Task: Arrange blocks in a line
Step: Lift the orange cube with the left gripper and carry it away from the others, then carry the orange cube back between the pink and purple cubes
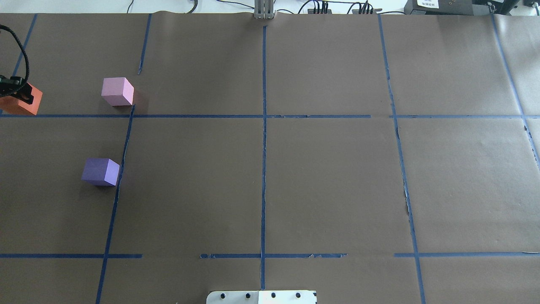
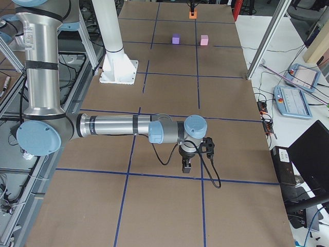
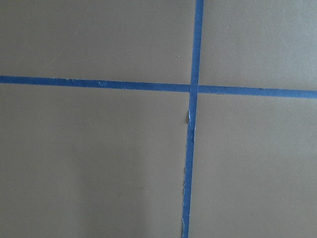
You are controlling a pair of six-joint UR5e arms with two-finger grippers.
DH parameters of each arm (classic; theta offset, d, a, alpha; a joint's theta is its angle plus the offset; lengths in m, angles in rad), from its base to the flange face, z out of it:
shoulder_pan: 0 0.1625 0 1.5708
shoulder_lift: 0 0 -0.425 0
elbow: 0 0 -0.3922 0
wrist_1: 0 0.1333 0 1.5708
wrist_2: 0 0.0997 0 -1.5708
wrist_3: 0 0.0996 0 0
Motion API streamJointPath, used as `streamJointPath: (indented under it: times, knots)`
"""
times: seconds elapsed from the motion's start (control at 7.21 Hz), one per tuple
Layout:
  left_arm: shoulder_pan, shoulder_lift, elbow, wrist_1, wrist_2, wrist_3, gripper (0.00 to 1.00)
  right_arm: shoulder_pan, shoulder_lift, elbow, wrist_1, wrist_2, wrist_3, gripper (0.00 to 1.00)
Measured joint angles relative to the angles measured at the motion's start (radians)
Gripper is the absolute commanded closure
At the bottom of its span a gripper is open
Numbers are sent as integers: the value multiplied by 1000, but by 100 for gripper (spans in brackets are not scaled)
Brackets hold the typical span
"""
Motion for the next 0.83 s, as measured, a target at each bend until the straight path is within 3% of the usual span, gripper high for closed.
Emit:
streamJointPath:
  times: [0.42, 0.83]
  knots:
    - [20, -63, 101, -44, -56, -47, 76, 0, 0, 0, 0, 0, 0, 0]
    - [144, -146, 177, -109, -77, -204, 75, 0, 0, 0, 1, 0, 0, 0]
